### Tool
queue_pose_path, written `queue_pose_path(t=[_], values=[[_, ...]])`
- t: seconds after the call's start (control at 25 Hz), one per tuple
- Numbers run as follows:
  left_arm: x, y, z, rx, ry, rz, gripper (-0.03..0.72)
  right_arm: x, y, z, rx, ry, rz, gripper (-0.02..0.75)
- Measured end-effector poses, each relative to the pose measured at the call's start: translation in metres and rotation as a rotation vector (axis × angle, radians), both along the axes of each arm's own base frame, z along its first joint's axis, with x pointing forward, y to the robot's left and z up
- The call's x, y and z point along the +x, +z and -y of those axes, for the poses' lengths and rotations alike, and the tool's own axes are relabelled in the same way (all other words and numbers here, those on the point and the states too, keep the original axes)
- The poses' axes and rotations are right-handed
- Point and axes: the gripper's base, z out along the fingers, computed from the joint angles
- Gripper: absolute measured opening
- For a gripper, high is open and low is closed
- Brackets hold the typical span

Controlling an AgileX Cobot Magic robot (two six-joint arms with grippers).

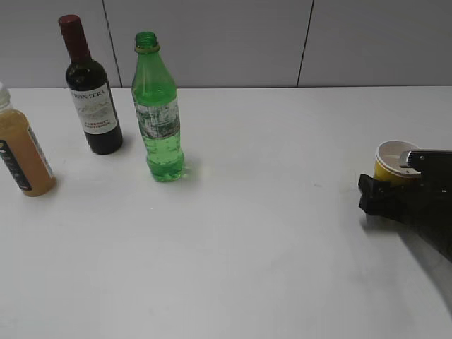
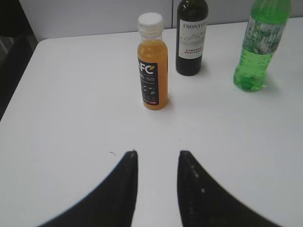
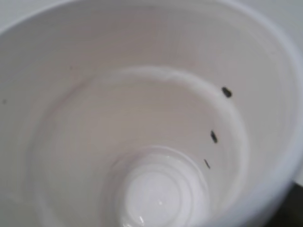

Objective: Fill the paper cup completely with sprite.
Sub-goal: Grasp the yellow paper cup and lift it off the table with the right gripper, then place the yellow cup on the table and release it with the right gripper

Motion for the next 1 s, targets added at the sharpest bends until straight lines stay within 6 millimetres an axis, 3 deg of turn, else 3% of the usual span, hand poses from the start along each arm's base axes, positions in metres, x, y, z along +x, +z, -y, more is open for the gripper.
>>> queue_pose_path(t=[0.24,0.48,0.64,0.84,1.0], values=[[0.000,0.000,0.000,0.000,0.000,0.000,0.230,0.000,0.000,-0.001,0.001,0.015,0.001,0.466],[0.000,0.000,0.000,0.000,0.000,0.000,0.230,0.001,0.004,-0.003,0.006,0.036,-0.003,0.464],[0.000,0.000,0.000,0.000,0.000,0.000,0.230,0.004,0.019,-0.006,0.011,0.058,0.035,0.463],[0.000,0.000,0.000,0.000,0.000,0.000,0.230,0.005,0.039,-0.018,0.014,0.206,0.106,0.463],[0.000,0.000,0.000,0.000,0.000,0.000,0.230,0.001,0.042,-0.030,0.012,0.350,0.116,0.463]])
